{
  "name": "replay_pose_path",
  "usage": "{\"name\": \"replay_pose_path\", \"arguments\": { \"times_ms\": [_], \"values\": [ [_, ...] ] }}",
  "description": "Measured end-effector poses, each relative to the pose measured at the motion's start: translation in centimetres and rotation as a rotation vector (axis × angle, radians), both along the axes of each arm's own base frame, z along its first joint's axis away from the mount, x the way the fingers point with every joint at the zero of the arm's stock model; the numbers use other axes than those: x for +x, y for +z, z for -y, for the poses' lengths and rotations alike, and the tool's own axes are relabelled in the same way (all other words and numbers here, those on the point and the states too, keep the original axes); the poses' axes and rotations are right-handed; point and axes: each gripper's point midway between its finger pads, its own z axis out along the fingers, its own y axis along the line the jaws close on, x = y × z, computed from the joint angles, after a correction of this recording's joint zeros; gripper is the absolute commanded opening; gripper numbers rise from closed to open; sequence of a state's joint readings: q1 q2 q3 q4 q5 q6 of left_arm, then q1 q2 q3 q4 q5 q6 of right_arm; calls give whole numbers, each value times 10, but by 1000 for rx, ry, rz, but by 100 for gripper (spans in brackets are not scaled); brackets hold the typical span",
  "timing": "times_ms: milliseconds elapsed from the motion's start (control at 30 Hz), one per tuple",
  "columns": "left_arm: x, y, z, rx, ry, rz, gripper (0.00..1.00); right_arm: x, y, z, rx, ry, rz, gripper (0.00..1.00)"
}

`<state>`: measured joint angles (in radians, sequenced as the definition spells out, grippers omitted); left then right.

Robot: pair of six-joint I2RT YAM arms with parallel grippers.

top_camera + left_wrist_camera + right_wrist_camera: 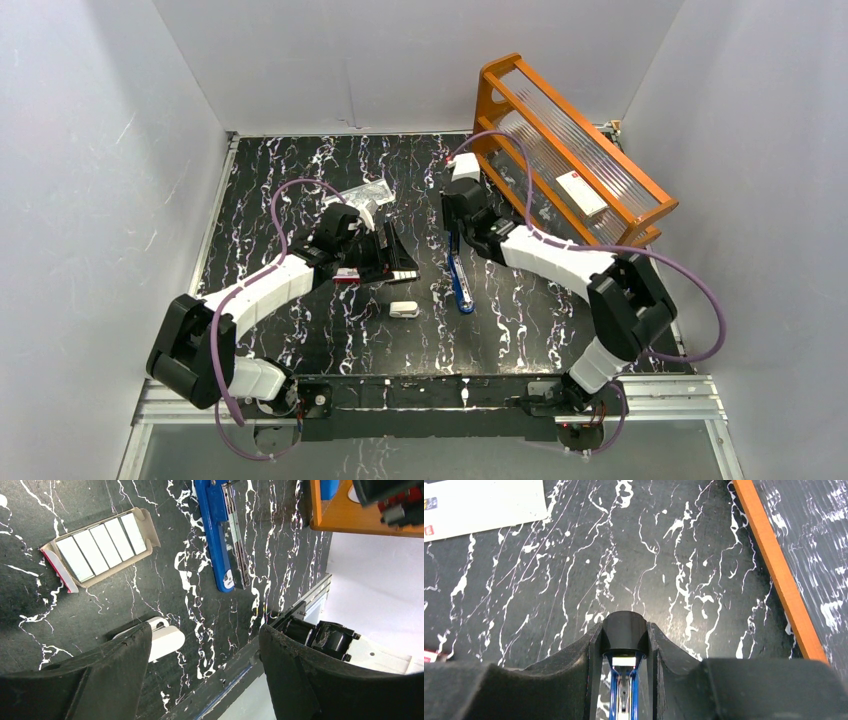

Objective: Load the staples into the stapler

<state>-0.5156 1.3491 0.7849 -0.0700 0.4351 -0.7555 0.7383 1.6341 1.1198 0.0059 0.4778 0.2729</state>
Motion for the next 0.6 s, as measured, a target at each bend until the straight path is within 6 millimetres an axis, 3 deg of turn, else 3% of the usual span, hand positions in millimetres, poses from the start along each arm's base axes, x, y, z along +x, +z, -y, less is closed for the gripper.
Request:
{"name": "replay_pose_path", "arguments": {
  "times_ms": [200,600],
  "values": [
    [0,0,1,-7,2,-1,75,-29,8,4,10,17,43,31],
    [0,0,1,-8,2,0,74,-61,6,7,35,-7,78,31]
  ]
}}
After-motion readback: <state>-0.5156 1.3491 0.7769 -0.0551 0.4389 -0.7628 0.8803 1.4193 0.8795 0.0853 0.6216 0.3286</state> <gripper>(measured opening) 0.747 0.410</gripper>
